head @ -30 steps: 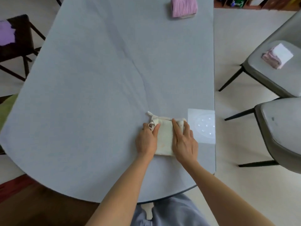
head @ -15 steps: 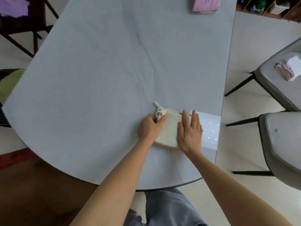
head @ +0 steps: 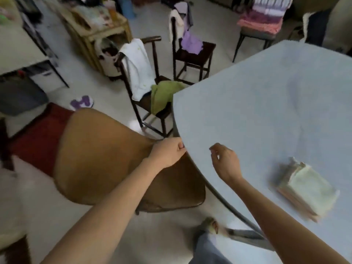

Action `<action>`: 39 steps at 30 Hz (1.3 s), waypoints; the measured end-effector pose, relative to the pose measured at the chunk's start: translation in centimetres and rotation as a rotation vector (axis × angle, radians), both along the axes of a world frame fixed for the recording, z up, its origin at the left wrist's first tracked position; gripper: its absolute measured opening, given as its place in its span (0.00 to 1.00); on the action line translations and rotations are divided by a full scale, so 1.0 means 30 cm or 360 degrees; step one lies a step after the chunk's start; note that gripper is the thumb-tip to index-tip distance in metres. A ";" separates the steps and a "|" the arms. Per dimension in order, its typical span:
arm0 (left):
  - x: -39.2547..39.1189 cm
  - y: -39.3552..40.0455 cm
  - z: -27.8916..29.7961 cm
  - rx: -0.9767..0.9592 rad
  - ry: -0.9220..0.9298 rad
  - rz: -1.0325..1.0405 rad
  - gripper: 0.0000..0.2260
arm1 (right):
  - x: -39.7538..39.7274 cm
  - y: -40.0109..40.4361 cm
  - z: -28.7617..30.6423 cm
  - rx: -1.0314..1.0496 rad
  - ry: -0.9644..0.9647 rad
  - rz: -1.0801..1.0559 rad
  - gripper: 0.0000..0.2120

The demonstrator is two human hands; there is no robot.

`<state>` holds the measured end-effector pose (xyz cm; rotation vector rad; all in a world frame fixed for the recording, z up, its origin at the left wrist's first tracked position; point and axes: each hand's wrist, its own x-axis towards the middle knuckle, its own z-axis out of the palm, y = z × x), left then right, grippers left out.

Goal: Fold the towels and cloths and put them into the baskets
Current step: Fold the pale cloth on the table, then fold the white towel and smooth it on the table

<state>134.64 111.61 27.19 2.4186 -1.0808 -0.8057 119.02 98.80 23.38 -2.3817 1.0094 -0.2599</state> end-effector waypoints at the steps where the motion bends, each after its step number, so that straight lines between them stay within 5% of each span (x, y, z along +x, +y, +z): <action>1: 0.042 0.110 0.028 -0.0041 -0.0029 0.0081 0.10 | 0.064 0.088 0.013 0.0025 0.0003 0.0080 0.11; 9: 0.324 1.094 0.303 -0.0137 -0.0428 0.0691 0.09 | 0.603 0.868 0.158 0.0164 -0.0150 0.0757 0.10; 18: 0.646 1.565 0.207 0.0121 -0.0377 0.0888 0.09 | 1.044 1.228 0.207 0.0236 -0.0184 0.0888 0.09; 29: 1.459 1.528 0.212 0.0211 -0.0410 0.0756 0.09 | 1.812 1.126 0.176 0.0397 -0.0198 0.0496 0.10; 39: 2.148 0.937 0.098 0.0135 -0.0320 0.0135 0.09 | 2.220 0.803 0.134 0.0299 -0.0079 -0.0054 0.09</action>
